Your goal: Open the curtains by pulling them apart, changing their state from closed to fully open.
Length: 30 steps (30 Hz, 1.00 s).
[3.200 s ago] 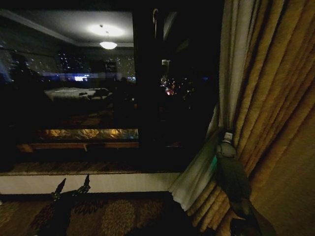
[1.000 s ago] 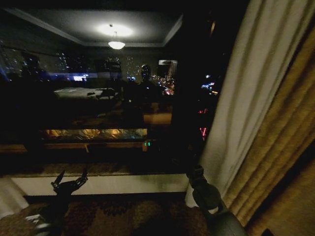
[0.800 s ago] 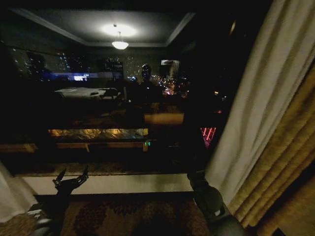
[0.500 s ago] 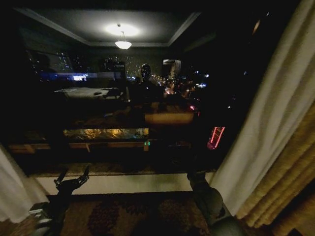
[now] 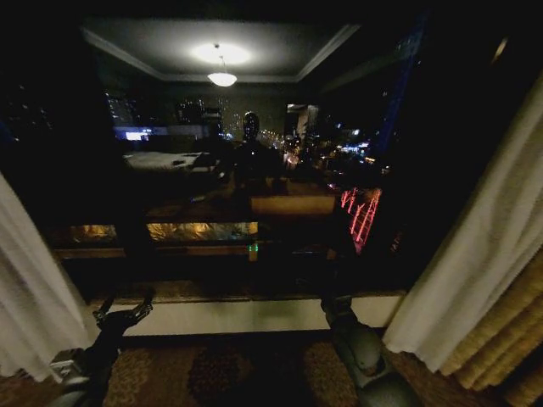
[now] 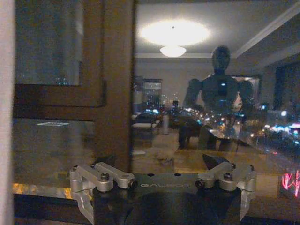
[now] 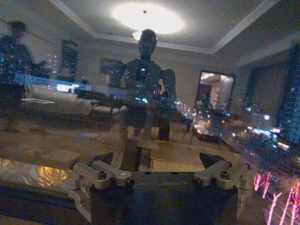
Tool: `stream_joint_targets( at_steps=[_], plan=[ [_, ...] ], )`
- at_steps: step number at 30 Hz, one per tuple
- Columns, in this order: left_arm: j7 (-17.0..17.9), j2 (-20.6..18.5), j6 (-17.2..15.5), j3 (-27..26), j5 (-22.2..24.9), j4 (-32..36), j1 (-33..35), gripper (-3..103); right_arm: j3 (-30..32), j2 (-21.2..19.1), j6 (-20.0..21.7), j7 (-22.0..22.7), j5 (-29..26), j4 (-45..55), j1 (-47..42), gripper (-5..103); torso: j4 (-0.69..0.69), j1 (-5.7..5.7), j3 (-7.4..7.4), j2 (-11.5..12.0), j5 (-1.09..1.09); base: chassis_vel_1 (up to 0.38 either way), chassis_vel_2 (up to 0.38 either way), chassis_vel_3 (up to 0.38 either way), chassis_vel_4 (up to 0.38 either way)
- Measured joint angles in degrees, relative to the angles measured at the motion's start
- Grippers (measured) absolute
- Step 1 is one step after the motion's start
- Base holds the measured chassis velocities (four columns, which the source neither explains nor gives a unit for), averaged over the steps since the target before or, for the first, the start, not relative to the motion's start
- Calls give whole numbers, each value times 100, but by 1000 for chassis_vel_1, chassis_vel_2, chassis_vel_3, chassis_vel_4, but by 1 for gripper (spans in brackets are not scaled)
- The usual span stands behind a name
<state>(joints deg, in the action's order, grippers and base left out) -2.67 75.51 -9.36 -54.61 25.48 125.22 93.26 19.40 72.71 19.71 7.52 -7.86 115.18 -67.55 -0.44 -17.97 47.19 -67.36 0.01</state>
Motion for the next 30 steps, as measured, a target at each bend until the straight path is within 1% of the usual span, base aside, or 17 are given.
stream_joint_targets(
  at_steps=[9,19,22,26,30],
  plan=[
    [-14,-17,14,10,1,9,5,100,18,22,-9,-4,6,-28,21,100,0,-1,0,0,0,352,359,-334,-367],
    [-27,67,26,31,-26,77,68,100,15,19,-18,-6,8,-37,29,100,1,-1,0,0,-2,365,354,-362,-353],
    [-30,83,30,32,-35,104,95,100,4,24,-20,-6,8,-45,44,100,-1,-1,1,1,3,370,353,-397,-352],
    [-30,89,32,26,-42,121,111,100,-1,28,-27,-6,8,-52,52,100,0,-1,0,0,-1,314,349,-324,-335],
    [-30,91,35,29,-57,137,115,100,2,27,-73,-6,8,-56,45,100,0,0,0,1,1,354,366,-347,-359]
  ],
)
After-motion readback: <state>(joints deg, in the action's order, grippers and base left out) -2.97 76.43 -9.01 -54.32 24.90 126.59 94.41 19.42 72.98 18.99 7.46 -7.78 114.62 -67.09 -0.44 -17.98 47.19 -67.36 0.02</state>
